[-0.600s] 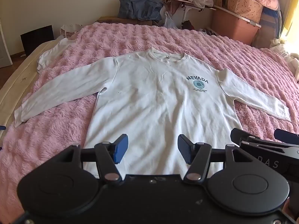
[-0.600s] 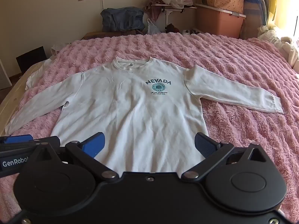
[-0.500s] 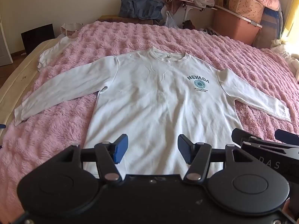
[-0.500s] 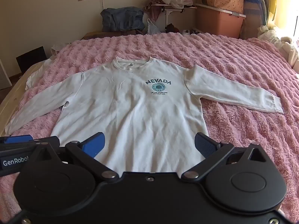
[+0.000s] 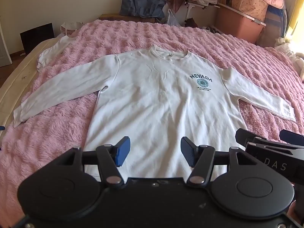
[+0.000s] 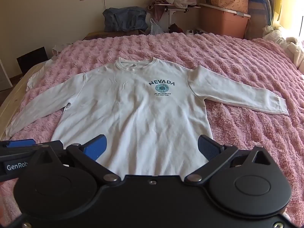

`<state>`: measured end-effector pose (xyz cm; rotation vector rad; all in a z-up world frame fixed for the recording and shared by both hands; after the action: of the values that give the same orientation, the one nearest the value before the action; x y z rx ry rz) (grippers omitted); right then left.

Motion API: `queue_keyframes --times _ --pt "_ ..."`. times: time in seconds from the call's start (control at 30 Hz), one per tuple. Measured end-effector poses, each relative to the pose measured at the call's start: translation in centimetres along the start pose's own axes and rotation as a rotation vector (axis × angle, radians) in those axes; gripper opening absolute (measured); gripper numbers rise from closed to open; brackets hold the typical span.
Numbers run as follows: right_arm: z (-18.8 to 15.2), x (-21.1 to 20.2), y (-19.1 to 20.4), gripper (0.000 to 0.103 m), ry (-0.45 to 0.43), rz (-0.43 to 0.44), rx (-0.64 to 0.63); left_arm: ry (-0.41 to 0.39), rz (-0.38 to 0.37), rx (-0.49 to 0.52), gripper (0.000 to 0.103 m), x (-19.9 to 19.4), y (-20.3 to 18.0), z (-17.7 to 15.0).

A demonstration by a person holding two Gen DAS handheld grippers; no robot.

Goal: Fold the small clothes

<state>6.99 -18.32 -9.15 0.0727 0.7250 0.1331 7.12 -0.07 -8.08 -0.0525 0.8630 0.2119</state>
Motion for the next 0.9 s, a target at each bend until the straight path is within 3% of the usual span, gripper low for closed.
queue_keyframes --times 0.9 --pt "-0.07 0.02 0.11 0.103 -0.001 0.007 0.000 0.007 0.009 0.000 0.062 0.10 0.22 -0.03"
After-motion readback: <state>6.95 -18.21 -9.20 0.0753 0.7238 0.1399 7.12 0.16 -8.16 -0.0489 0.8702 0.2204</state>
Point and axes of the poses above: each gripper's, at about its wrist camera, not at the fingertips, and x roughly the way its jaws point, y to its left, z to its top, the point moved 10 cm from there along x, roughly the way its jaws point, and after that the axes turned 10 degrees about z, right-handed, at the moved point
